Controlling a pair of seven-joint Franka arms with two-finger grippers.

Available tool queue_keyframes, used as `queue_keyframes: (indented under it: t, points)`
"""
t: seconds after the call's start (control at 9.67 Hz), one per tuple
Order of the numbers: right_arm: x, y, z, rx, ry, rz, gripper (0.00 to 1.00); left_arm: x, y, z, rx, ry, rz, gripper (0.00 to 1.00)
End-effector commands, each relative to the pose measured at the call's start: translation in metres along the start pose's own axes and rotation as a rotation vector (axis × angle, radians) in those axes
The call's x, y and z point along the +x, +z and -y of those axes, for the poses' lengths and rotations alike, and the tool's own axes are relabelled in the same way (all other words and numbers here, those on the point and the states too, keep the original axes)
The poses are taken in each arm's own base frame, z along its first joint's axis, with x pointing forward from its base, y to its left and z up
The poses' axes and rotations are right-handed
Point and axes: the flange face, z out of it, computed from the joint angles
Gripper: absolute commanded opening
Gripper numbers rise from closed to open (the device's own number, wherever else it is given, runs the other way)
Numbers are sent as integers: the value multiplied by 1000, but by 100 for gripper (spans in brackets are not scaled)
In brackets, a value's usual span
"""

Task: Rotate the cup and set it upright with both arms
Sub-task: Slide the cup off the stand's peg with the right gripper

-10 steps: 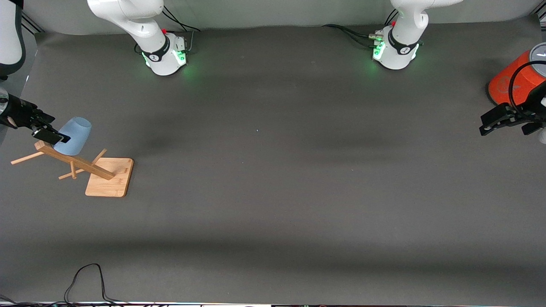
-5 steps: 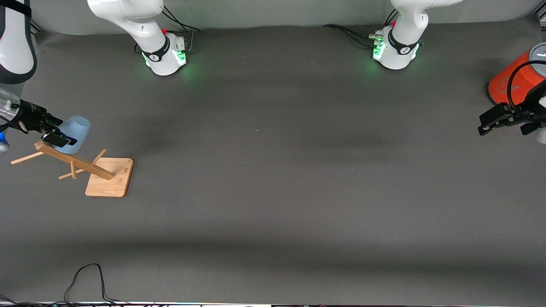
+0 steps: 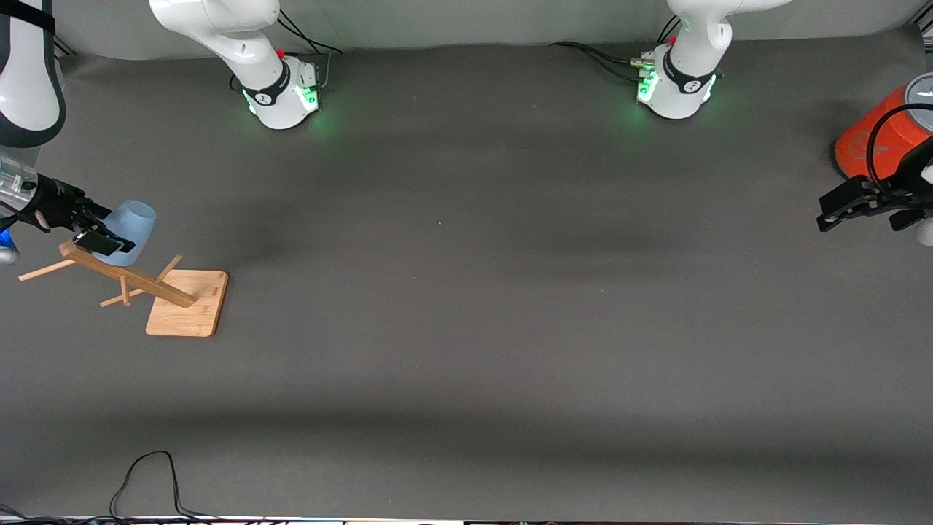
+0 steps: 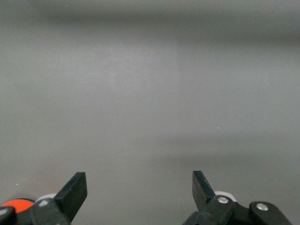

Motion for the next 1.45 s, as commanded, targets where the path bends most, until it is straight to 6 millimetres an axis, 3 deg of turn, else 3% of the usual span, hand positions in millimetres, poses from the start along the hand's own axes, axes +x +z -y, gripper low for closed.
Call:
queue_keyframes:
  t: [0.0,0.21,0.41,0.72,0.93,1.34]
  points:
    - [0,1,2,23,-37,-2,66,-9,-5,-1,3,-4,-4,100]
    - [-1,0,2,30,-42,2,54,-9,-5,-3,3,-1,-2,100]
    - [-3,-4,3,32,-46,2,54,-9,-5,-2,3,-2,-4,100]
    - [-25,-28,3,27,-53,35,54,-9,-5,-3,3,-1,-2,100]
    - [-48,-43,11,26,-34,48,54,-9,-5,-3,3,-1,-2,100]
    - [-124,-66,60,24,23,50,54,-9,-5,-2,3,-2,-2,100]
